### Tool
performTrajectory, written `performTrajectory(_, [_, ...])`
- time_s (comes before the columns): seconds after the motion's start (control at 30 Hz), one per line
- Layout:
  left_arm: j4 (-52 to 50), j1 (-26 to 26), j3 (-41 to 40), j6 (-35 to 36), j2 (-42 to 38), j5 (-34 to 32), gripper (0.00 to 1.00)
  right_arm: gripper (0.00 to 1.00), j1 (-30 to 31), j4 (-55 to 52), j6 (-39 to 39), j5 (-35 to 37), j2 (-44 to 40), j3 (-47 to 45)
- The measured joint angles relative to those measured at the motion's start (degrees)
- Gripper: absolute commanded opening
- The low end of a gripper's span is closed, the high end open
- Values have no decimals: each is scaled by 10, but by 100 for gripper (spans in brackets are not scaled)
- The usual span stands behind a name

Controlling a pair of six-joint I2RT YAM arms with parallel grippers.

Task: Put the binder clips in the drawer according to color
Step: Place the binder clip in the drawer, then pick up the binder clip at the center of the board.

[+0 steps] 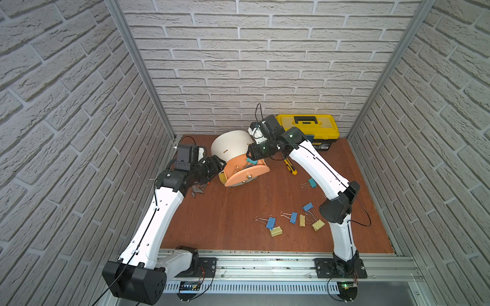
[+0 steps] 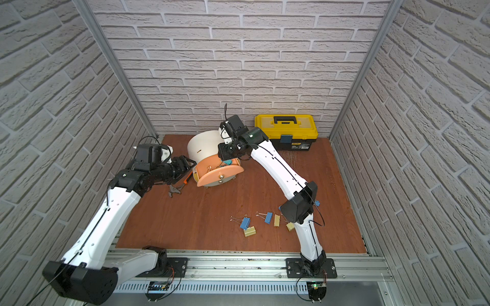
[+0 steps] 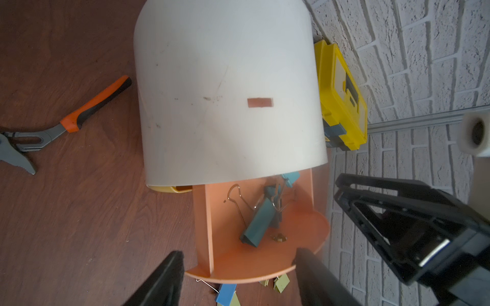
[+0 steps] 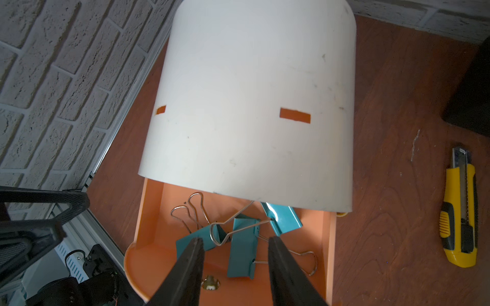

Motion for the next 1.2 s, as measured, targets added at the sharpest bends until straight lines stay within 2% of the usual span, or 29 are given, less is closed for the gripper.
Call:
performTrajectory(0.23, [-23,0,7,8,0,-8,71,50,-26,2,-2,16,-9,-12])
performTrajectory(0.5, [-58,-12,42,37,0,-31,71,51,-113,22,-6,33,-117,-171])
performTrajectory(0.73, [-76,-56,64,52,13,-55,71,52,-157,43,-8,44,-183,-269])
performTrajectory(1.0, [-84,-116,71,56,25,-79,70,52,-213,59,-7,54,-199,-377])
performTrajectory(1.2, [-87,-153,68,48,14,-96,70,52,-248,69,-8,94,-201,-460])
